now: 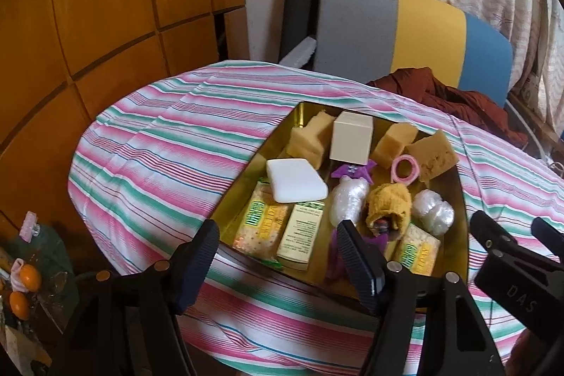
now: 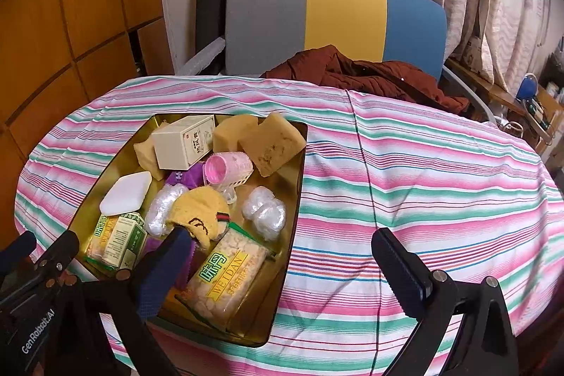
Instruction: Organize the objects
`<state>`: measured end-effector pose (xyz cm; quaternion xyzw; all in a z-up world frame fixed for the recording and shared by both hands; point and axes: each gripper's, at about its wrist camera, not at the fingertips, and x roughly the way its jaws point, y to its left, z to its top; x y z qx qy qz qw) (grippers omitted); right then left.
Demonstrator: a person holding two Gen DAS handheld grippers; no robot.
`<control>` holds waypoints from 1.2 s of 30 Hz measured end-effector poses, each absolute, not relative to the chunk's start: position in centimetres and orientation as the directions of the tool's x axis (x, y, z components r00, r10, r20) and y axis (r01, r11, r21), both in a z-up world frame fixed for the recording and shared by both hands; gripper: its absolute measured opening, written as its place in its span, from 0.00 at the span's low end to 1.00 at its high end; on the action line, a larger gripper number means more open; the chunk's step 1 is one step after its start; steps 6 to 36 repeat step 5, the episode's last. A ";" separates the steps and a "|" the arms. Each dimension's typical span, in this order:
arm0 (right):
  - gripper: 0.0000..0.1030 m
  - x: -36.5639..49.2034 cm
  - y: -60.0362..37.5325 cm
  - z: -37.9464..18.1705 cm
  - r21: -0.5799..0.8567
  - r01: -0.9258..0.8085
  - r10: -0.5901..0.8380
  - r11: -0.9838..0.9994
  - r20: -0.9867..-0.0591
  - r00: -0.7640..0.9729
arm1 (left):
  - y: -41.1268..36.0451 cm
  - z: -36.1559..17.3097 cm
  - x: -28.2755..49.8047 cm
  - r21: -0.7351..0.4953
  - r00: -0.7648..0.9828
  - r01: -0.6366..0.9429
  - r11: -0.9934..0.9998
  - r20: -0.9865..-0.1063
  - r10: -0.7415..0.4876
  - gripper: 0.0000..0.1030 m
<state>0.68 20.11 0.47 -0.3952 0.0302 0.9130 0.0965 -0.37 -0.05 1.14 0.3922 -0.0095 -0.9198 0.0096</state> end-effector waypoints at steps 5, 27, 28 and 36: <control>1.00 0.6 20.3 0.3 -0.019 -0.204 0.153 -0.979 -0.730 -0.666 | -0.1 0.8 -0.6 0.012 -0.678 0.007 -1.000 -0.735 -0.014 0.66; 1.00 0.6 20.3 0.3 -0.019 -0.204 0.153 -0.979 -0.730 -0.666 | -0.1 0.8 -0.6 0.012 -0.678 0.007 -1.000 -0.735 -0.014 0.66; 1.00 0.6 20.3 0.3 -0.019 -0.204 0.153 -0.979 -0.730 -0.666 | -0.1 0.8 -0.6 0.012 -0.678 0.007 -1.000 -0.735 -0.014 0.66; 1.00 0.6 20.3 0.3 -0.019 -0.204 0.153 -0.979 -0.730 -0.666 | -0.1 0.8 -0.6 0.012 -0.678 0.007 -1.000 -0.735 -0.014 0.66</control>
